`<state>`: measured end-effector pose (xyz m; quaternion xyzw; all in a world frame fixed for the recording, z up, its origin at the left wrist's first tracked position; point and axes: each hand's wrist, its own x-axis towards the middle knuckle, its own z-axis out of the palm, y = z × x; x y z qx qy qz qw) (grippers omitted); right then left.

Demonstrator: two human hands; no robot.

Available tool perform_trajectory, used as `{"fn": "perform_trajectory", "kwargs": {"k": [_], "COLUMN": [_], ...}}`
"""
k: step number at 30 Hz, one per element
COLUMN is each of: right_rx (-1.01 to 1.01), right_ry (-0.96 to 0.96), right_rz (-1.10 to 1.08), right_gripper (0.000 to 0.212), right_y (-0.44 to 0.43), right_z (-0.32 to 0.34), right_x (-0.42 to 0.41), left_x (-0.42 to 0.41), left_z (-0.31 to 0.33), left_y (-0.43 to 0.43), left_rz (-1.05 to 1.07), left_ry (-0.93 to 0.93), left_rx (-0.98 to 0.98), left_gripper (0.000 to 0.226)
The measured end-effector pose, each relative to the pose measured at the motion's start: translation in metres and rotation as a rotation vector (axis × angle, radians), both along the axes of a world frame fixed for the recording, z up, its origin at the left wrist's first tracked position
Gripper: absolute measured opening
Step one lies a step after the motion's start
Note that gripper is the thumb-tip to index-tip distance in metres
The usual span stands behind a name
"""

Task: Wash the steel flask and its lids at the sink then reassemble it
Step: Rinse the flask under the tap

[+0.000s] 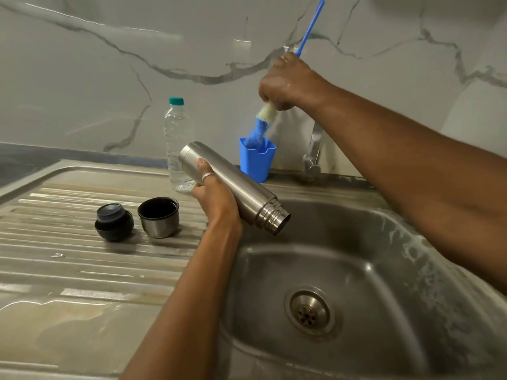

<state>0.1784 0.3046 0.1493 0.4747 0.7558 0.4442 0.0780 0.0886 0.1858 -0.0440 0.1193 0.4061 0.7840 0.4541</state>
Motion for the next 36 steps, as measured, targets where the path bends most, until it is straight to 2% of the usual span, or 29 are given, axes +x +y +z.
{"fn": "perform_trajectory", "kwargs": {"k": [6,10,14,19,29,33,34,36], "right_rx": [-0.004,-0.073,-0.074,0.004,0.008,-0.003,0.002,0.071], "right_ry": [-0.034,-0.076,-0.066,-0.078,0.028,0.099,0.149,0.27], "right_rz": [-0.045,-0.089,-0.055,0.005,0.081,0.174,0.231,0.425], "right_gripper": [0.015,0.022,0.008,0.022,0.041,0.053,0.052,0.036], "right_y": [0.0,0.01,0.016,0.016,0.007,-0.008,-0.016,-0.032], "right_z": [-0.007,-0.034,-0.051,-0.051,-0.052,-0.052,-0.055,-0.073], "right_x": [-0.014,-0.021,-0.013,-0.003,0.01,0.012,0.013,0.021], "left_x": [0.001,0.003,0.003,0.002,0.002,0.002,0.002,0.004], "left_z": [0.002,0.003,0.006,0.008,0.009,0.009,0.008,0.008], "left_y": [-0.001,-0.004,-0.006,-0.007,-0.01,-0.01,-0.008,-0.01], "left_rz": [-0.009,-0.015,-0.021,-0.032,-0.019,-0.017,-0.015,0.0], "left_ry": [0.024,0.031,0.039,0.04,0.029,0.014,0.015,0.015], "left_rx": [-0.016,-0.022,-0.044,-0.057,-0.053,-0.019,-0.014,-0.022], "left_gripper": [0.059,0.067,0.061,0.058,0.059,0.063,0.064,0.062]}}
